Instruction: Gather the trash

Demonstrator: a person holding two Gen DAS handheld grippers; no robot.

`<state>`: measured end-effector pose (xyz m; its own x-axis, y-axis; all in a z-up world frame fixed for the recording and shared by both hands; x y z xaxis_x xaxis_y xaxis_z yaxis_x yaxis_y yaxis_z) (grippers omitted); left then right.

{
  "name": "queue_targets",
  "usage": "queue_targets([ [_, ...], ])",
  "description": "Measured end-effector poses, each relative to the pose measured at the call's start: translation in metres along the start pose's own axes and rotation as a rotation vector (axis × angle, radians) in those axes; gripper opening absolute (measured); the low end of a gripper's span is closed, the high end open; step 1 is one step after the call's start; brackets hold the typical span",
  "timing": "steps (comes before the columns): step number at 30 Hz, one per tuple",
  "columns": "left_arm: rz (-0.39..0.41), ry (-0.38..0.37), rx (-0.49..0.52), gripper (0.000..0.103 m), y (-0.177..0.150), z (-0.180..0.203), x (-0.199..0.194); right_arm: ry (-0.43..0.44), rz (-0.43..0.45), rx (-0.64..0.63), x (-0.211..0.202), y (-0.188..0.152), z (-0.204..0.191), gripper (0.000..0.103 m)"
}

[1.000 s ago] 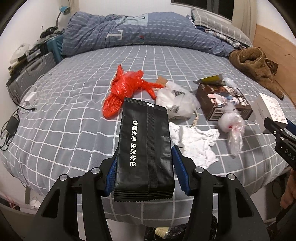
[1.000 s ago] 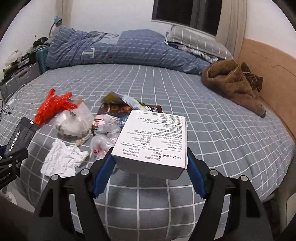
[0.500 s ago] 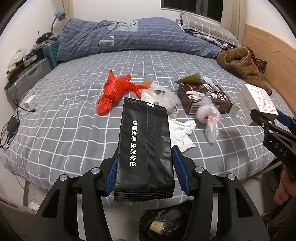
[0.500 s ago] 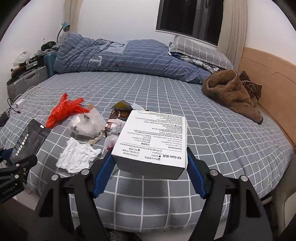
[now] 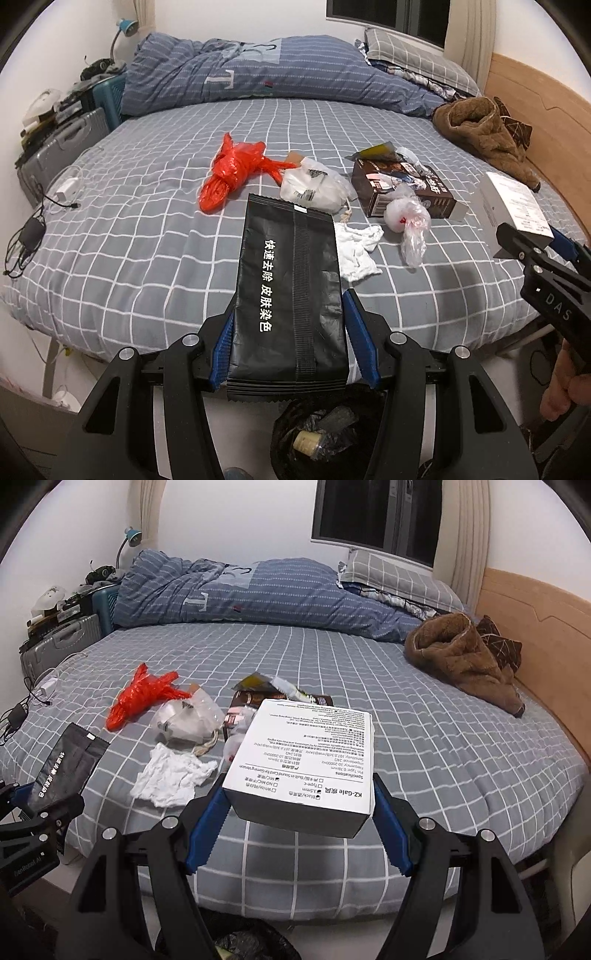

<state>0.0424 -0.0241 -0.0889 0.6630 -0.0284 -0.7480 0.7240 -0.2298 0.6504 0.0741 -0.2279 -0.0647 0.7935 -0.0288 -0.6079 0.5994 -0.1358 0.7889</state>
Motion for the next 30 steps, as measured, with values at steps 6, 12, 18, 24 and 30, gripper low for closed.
queue_targets([
  [6,0.004,0.002,0.000,0.053,-0.010,0.001,-0.010,-0.003,-0.003,-0.013,-0.009,-0.011,-0.003,0.070],
  [12,0.005,0.007,0.007,0.053,-0.018,0.004,-0.017,0.004,-0.014,-0.007,-0.021,-0.025,-0.002,0.070],
  [18,-0.008,0.001,0.009,0.053,-0.030,0.009,-0.021,0.015,-0.028,-0.015,-0.030,-0.038,-0.006,0.070],
  [24,-0.016,-0.002,0.011,0.053,-0.040,0.014,-0.024,0.021,-0.044,-0.014,-0.036,-0.050,-0.007,0.070],
  [30,-0.028,-0.005,0.013,0.053,-0.050,0.019,-0.027,0.026,-0.054,-0.010,-0.046,-0.061,-0.006,0.070],
])
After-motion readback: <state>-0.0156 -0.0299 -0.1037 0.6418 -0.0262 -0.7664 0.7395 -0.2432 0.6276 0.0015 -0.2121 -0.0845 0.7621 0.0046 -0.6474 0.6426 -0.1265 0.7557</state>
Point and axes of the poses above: each gripper's, at about its wrist camera, not at the fingertips, and x roughly the way its jaws point, z to its right, y to its top, the point moved 9 cm from there along x, roughly the way its jaws point, and after that the axes turned 12 degrees about x, right-handed, at the moved point
